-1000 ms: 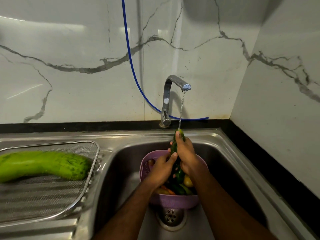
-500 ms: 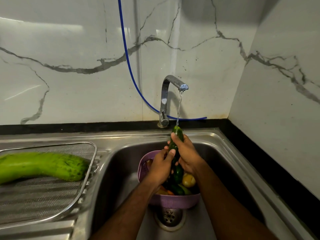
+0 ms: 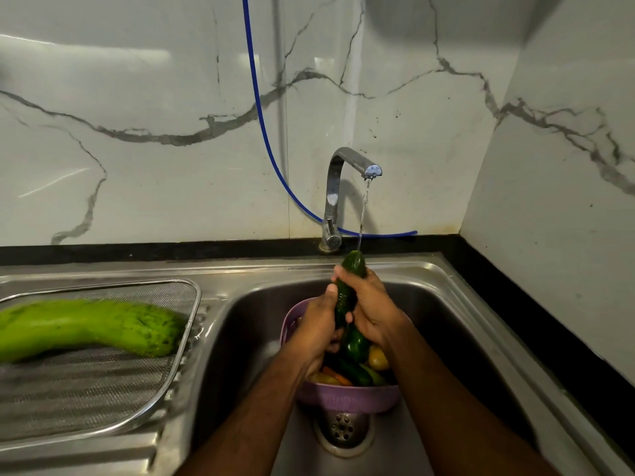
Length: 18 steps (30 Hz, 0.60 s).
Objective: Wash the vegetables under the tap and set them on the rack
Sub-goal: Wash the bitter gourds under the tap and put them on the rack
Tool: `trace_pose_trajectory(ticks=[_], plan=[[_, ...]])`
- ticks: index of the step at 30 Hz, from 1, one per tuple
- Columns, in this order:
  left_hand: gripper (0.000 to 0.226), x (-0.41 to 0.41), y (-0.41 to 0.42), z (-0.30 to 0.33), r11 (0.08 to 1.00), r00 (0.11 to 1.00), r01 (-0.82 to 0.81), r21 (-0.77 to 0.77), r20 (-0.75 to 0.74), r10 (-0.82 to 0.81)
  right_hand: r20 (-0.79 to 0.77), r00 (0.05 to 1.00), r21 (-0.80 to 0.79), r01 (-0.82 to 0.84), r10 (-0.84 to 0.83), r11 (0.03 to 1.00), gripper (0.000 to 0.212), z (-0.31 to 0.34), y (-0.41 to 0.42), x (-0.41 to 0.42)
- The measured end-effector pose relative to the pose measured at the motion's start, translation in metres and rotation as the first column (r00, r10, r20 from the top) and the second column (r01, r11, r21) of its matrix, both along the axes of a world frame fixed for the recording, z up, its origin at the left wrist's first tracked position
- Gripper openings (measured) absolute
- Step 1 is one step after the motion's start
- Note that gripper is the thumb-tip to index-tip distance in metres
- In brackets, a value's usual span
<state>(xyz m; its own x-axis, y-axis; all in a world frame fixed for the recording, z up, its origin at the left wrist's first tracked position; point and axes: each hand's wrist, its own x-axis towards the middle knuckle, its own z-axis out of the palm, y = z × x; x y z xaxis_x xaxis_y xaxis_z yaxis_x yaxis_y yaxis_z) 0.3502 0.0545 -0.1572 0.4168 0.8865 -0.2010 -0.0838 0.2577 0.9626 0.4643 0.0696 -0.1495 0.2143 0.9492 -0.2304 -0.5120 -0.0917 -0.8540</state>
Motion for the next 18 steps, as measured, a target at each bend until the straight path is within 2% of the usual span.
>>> trace_pose_trajectory(ticks=[2, 5, 7, 9, 11, 13, 16, 18], plan=[[0.043, 0.003, -0.004, 0.000, 0.998, 0.999, 0.009, 0.066, -0.050, -0.006, 0.073, 0.993, -0.078, 0.099, -0.094, 0.992, 0.050, -0.001, 0.004, -0.003], [0.038, 0.008, -0.009, 0.004, 0.998, 0.999, -0.008, 0.069, -0.033, 0.010, 0.096, 0.992, -0.132, 0.100, -0.088, 0.986, 0.067, -0.002, 0.004, 0.001], [0.040, 0.007, -0.009, 0.006, 0.999, 1.000, -0.024, 0.031, -0.012, 0.025, 0.019, 1.000, -0.124, 0.014, -0.012, 0.992, 0.072, -0.001, 0.001, 0.006], [0.043, 0.003, -0.004, 0.006, 0.998, 0.997, -0.036, -0.042, 0.066, 0.038, -0.067, 0.989, -0.034, -0.136, 0.134, 0.990, 0.057, 0.000, -0.004, 0.010], [0.046, -0.001, 0.001, 0.005, 0.995, 0.986, -0.026, -0.099, 0.164, 0.042, -0.064, 0.970, 0.057, -0.231, 0.234, 0.971, 0.044, -0.002, -0.008, 0.015], [0.049, -0.003, 0.002, 0.008, 0.994, 0.978, -0.005, -0.110, 0.207, 0.028, -0.017, 0.964, 0.098, -0.264, 0.266, 0.960, 0.049, -0.004, -0.007, 0.014], [0.055, -0.001, 0.003, 0.007, 0.998, 0.989, -0.012, -0.058, 0.146, 0.020, -0.006, 0.989, 0.077, -0.150, 0.151, 0.986, 0.041, 0.001, -0.007, 0.001], [0.050, 0.002, 0.003, 0.003, 0.999, 0.996, -0.038, 0.009, 0.086, 0.037, -0.011, 0.999, 0.037, -0.042, 0.043, 0.998, 0.037, 0.003, -0.004, -0.005]])
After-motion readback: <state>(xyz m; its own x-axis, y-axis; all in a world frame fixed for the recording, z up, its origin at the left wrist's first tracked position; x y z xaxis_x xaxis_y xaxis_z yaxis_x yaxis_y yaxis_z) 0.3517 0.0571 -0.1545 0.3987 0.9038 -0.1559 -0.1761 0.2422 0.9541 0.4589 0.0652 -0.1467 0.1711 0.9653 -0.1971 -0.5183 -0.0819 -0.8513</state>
